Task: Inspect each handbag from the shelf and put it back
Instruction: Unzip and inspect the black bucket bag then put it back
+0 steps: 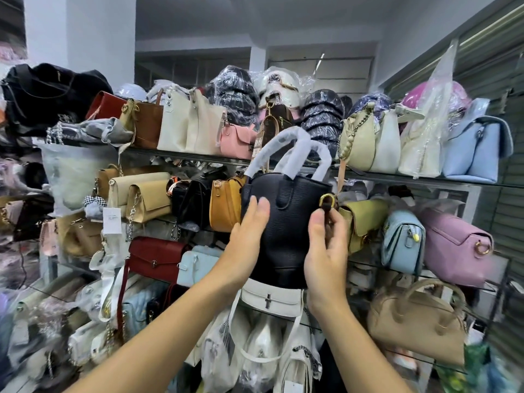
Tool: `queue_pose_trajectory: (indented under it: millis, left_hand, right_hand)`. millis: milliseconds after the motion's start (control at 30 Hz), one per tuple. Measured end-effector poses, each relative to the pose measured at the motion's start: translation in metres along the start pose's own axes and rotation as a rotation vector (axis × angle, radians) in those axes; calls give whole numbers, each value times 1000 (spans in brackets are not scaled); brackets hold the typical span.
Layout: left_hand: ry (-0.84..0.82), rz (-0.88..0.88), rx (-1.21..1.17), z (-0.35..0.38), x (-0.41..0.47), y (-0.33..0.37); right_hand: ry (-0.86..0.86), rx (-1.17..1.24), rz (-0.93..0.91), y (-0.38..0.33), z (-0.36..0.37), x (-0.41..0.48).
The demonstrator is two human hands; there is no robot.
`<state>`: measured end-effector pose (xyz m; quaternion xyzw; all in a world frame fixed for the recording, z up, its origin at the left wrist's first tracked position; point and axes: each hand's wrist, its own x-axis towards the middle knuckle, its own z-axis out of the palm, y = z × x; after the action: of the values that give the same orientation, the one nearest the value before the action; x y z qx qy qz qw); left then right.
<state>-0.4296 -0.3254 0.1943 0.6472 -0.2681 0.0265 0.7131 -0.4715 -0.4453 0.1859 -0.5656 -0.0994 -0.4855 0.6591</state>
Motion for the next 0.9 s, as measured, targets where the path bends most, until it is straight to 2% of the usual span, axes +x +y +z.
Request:
queue_pose_trajectory:
  millis: [100,233,367,467,567,767,900]
  left_hand:
    - [20,28,-205,0,-3,12]
    - [-3,0,-364,-11,-7,13]
    - [-8,-91,-447,-19,-9,5]
    - [-46,-86,-485,-18,-14,6]
    - [-88,-90,-489,-16,-18,9]
    - [-168,-47,-492,-10,-20,12]
    - [-190,-25,-519,-2,-18,10]
  right_hand:
    - [-199,145,143,-4,0,-5]
    - [-310,176,216,-5,-5,3]
    - [-346,43,144,7,-8,7]
    - [-357,-13,200,16,-12,7]
    - [-409,89,385,21,-11,5]
    - [-478,199,455,24,-12,9]
    - [-408,216,482,19,-9,11]
